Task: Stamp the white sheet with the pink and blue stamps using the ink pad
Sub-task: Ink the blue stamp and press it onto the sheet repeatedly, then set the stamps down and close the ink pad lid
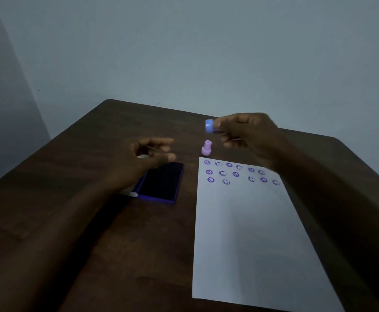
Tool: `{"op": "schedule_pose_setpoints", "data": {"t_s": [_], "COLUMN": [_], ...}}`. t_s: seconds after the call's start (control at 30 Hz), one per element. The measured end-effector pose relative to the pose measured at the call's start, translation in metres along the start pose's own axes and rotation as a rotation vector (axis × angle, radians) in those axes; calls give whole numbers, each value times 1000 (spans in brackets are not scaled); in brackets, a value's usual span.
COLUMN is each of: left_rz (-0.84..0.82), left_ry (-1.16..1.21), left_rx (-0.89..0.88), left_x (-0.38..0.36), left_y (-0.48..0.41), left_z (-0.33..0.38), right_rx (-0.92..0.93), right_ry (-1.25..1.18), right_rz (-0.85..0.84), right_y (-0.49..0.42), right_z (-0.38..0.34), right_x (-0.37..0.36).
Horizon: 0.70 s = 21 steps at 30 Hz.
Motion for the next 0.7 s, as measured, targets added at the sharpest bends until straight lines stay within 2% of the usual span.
{"op": "schedule_pose_setpoints", "data": {"t_s": [0.1, 0.3, 0.47, 0.7], "left_rz": [104, 194, 266, 269], "left_ry": [-136, -236, -419, -502], "left_rx": [14, 60, 78, 93], "left_x": [15, 32, 47, 49], "left_y": [-6, -12, -14, -14], "left_z": [-2, -11, -22, -21], "right_rx": [-12, -7, -7, -24], "right_ry": [157, 510, 628, 699], "right_rz": [107, 173, 182, 163], "right_y": [-9, -25, -37, -50], "right_z": [15, 48, 59, 74], "right_x": [21, 20, 7, 4]}}
Point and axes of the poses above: each hand's wrist, its own y-axis away from the middle knuckle, its own x-axis out of the back of the hand, z = x × y, the point moved 4 cm from there along -y, towards the middle knuckle, and after that the axes turned 15 degrees about y, right-handed, at the moved point
